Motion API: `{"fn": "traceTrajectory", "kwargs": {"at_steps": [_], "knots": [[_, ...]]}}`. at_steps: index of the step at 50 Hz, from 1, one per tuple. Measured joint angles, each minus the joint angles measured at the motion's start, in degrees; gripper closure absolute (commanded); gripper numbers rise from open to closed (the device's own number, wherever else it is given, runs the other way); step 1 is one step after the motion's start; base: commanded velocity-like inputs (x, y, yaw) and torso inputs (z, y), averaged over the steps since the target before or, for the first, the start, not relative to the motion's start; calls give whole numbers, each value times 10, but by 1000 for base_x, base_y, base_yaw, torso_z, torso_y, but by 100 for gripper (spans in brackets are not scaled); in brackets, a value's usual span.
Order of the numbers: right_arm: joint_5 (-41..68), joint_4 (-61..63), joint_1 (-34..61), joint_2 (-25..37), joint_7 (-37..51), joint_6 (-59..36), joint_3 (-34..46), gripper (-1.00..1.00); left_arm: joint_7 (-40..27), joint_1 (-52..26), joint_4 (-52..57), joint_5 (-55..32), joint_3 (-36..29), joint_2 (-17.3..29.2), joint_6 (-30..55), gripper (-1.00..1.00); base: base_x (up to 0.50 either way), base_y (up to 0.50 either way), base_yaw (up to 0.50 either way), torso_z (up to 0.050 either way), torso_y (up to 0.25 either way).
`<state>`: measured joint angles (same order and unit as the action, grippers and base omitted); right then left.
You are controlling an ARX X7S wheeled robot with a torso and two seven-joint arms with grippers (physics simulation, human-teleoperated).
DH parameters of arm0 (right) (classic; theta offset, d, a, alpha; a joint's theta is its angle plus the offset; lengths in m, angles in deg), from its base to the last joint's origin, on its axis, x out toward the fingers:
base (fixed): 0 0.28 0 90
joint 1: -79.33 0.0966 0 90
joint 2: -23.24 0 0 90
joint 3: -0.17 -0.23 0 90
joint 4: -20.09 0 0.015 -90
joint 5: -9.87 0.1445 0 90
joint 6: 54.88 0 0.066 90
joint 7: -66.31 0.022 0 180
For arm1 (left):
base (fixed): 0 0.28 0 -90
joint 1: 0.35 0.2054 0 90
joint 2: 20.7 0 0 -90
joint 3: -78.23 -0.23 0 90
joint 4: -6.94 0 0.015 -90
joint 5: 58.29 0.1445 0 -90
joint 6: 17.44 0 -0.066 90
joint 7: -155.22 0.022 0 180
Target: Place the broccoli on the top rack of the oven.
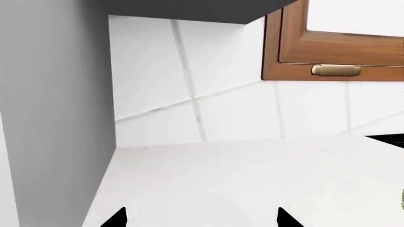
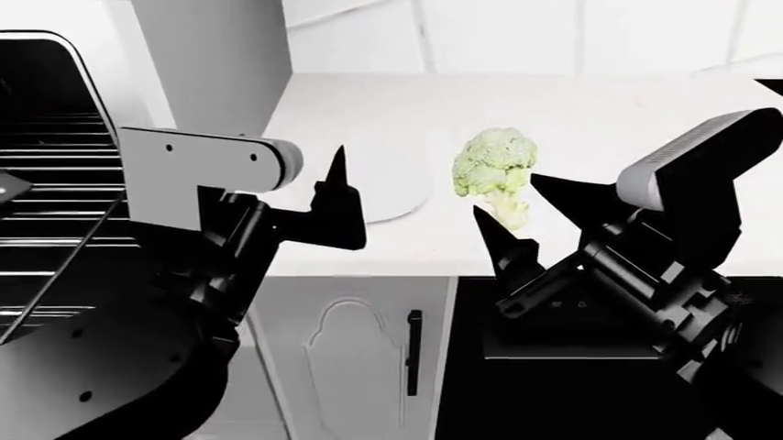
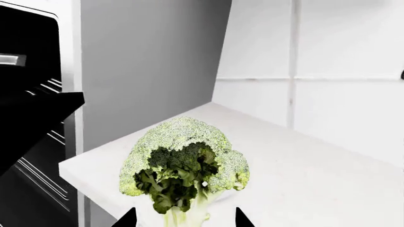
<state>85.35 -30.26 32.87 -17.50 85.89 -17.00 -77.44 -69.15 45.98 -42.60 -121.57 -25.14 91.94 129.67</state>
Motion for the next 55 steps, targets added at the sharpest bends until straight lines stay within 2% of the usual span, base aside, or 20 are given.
{"fn": "traceTrajectory", "kwargs": {"at_steps": [29, 55], "knots": [[8, 6, 6, 5, 3, 0, 2, 100, -16, -30, -7, -29, 2, 15, 21, -100, -183, 0, 0, 0, 0], [21, 24, 9, 19, 8, 7, -10, 100, -43, -60, 0, -88, 12, 36, 49, -100, -4, 46, 0, 0, 0]]}}
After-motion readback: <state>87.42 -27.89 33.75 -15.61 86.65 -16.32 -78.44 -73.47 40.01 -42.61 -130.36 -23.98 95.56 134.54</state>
